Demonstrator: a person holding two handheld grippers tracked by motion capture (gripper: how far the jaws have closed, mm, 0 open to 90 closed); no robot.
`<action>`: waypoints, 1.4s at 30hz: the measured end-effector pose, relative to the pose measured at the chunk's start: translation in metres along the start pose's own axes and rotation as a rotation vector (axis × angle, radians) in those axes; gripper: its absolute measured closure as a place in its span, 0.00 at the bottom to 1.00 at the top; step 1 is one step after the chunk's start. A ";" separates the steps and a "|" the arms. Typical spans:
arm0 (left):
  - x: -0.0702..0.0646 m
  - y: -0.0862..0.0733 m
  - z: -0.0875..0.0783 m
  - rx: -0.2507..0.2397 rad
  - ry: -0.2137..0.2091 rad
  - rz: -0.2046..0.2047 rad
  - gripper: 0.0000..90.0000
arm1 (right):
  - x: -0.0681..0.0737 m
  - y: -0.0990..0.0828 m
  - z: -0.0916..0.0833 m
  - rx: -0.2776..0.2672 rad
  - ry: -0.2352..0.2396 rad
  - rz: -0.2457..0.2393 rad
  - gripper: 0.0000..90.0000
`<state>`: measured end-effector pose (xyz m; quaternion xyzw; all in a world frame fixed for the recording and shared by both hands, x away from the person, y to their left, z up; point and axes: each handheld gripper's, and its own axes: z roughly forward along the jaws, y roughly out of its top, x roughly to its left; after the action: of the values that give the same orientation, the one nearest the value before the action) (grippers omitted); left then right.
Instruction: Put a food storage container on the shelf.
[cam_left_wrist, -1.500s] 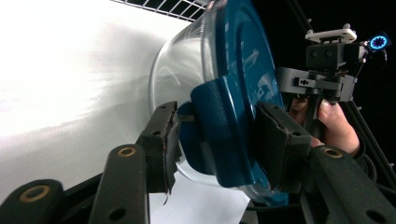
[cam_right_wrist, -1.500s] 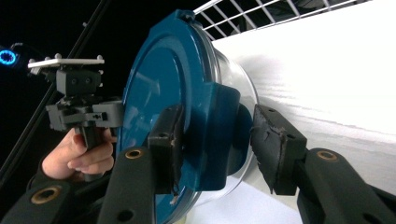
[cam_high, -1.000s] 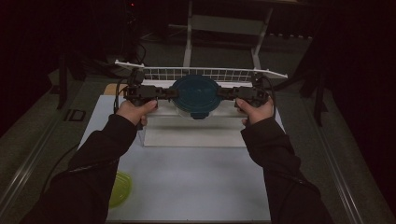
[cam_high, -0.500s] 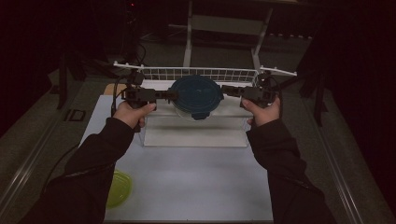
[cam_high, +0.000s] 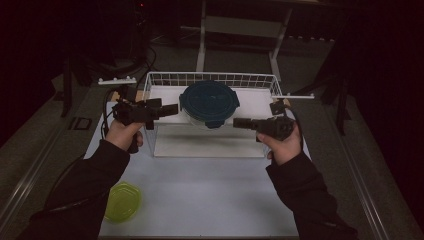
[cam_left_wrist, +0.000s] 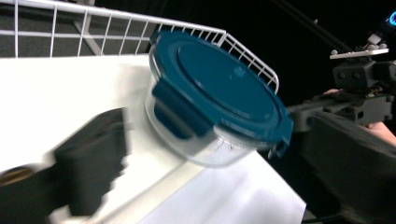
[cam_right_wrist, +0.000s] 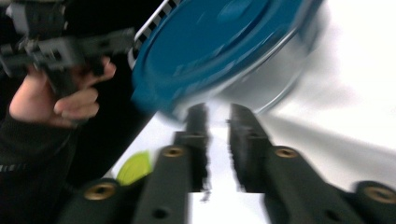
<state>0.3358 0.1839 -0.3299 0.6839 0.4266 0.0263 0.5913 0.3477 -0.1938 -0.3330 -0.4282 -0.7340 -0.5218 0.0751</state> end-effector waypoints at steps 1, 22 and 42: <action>-0.001 -0.002 -0.002 -0.005 0.005 0.004 0.01 | 0.003 -0.005 0.003 0.015 0.019 -0.003 0.98; 0.000 -0.047 -0.020 -0.006 0.090 0.100 0.01 | 0.022 0.000 0.053 0.022 0.066 0.039 1.00; -0.009 -0.072 -0.018 0.049 0.100 0.200 0.01 | 0.008 0.018 0.063 -0.025 0.021 0.062 0.96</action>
<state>0.2800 0.1881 -0.3800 0.7351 0.3857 0.1087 0.5468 0.3767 -0.1351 -0.3437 -0.4463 -0.7130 -0.5327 0.0936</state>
